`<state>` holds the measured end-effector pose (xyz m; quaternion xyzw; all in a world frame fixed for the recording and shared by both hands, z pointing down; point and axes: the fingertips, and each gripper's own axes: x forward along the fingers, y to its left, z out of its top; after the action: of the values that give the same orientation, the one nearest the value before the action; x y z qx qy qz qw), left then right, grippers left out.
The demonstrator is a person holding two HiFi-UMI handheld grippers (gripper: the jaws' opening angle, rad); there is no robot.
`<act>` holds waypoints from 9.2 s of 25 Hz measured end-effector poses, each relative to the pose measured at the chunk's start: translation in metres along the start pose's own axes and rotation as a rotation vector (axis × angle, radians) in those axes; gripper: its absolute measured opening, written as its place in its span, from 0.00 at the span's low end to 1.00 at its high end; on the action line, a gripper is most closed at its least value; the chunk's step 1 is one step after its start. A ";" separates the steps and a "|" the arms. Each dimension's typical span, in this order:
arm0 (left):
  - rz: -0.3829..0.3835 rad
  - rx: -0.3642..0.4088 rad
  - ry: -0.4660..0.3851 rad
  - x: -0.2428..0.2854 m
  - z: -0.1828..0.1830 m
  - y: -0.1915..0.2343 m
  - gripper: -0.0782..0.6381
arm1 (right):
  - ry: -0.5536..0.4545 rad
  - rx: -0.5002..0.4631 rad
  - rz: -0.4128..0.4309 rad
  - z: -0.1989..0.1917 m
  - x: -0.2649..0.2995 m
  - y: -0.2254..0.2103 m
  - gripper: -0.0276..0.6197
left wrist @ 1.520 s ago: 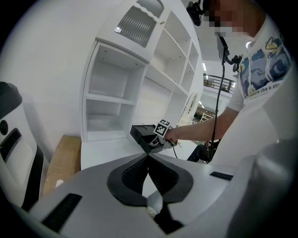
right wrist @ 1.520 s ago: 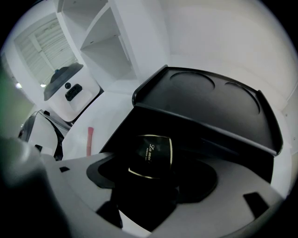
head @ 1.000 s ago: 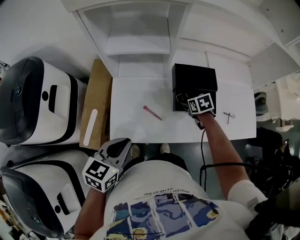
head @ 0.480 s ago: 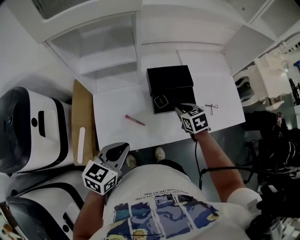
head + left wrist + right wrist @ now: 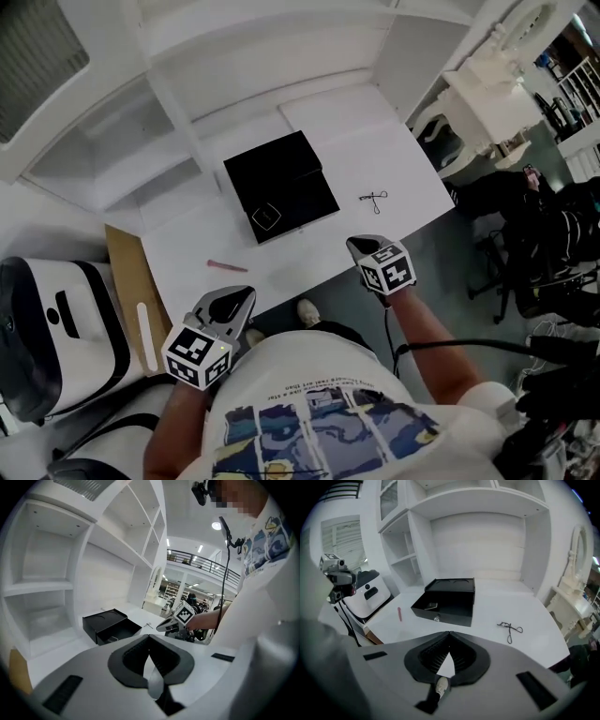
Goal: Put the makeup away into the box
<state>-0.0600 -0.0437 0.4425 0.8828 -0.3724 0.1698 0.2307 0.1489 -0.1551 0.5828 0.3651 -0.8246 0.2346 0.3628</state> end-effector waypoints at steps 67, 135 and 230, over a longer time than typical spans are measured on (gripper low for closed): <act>0.202 -0.101 -0.042 0.007 -0.003 -0.007 0.13 | -0.010 -0.546 -0.007 0.074 0.008 -0.084 0.09; 0.483 -0.276 -0.081 -0.092 -0.050 0.034 0.13 | 0.178 -0.650 0.258 0.087 0.177 0.042 0.09; 0.196 -0.167 -0.063 -0.187 -0.122 0.057 0.13 | 0.121 -0.382 0.254 0.004 0.125 0.268 0.14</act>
<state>-0.2421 0.0945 0.4722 0.8248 -0.4768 0.1319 0.2737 -0.1189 -0.0448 0.6436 0.1684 -0.8701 0.1397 0.4417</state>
